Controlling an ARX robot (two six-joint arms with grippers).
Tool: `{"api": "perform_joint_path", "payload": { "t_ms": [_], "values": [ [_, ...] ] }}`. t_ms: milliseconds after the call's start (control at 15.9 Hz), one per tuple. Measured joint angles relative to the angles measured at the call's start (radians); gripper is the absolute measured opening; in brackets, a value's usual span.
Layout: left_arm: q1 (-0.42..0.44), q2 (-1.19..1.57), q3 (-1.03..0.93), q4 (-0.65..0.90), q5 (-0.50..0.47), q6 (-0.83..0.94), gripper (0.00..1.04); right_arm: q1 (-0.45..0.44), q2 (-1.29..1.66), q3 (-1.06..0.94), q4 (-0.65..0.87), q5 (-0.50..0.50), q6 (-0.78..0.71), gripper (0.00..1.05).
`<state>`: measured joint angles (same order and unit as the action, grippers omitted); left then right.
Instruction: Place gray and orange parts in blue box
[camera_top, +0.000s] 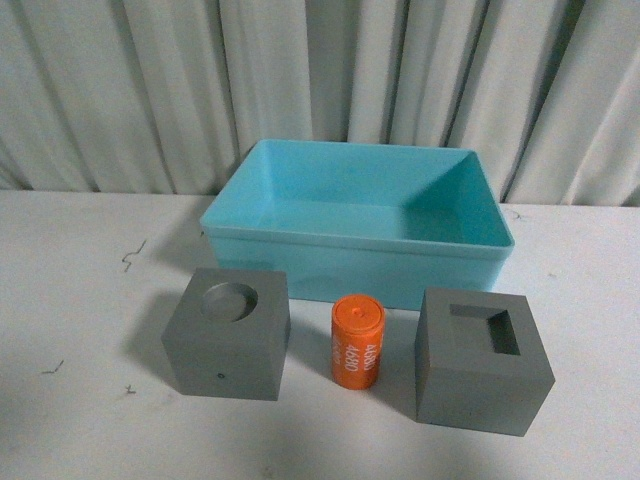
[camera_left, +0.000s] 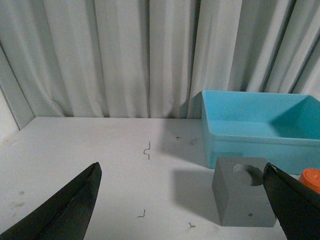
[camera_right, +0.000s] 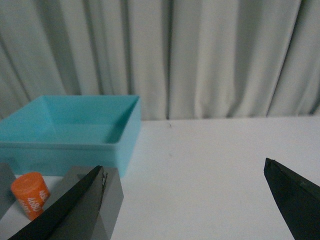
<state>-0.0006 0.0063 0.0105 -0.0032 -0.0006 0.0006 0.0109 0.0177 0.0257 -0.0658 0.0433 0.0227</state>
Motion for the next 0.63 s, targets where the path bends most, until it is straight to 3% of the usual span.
{"api": "perform_joint_path", "payload": {
  "t_ms": [189, 252, 315, 378, 440, 503, 629],
  "values": [
    [0.000, 0.000, 0.000, 0.000, -0.002, 0.000, 0.98, 0.080, 0.179, 0.102, -0.210, 0.209, 0.081, 0.98],
    [0.000, 0.000, 0.000, 0.001, 0.002, 0.000, 0.98, 0.013, 0.333, 0.155, -0.207, 0.264, 0.119, 0.98],
    [0.001, 0.000, 0.000, 0.000, -0.001, 0.000, 0.98, -0.063, 0.390, 0.174, -0.150, 0.237, 0.117, 0.98],
    [0.002, 0.000, 0.000, -0.001, -0.001, 0.000, 0.98, -0.126, 0.467, 0.211, -0.058, 0.172, 0.098, 0.98],
    [0.000, 0.000, 0.000, 0.000, 0.000, 0.000, 0.98, -0.128, 0.798, 0.299, 0.243, 0.009, 0.005, 0.98],
    [0.000, 0.000, 0.000, 0.000, 0.000, 0.000, 0.98, -0.035, 1.025, 0.316, 0.419, 0.026, 0.000, 0.98],
    [0.000, 0.000, 0.000, 0.000, 0.000, 0.000, 0.98, 0.069, 1.234, 0.365, 0.572, 0.071, 0.029, 0.98]
  ]
}}
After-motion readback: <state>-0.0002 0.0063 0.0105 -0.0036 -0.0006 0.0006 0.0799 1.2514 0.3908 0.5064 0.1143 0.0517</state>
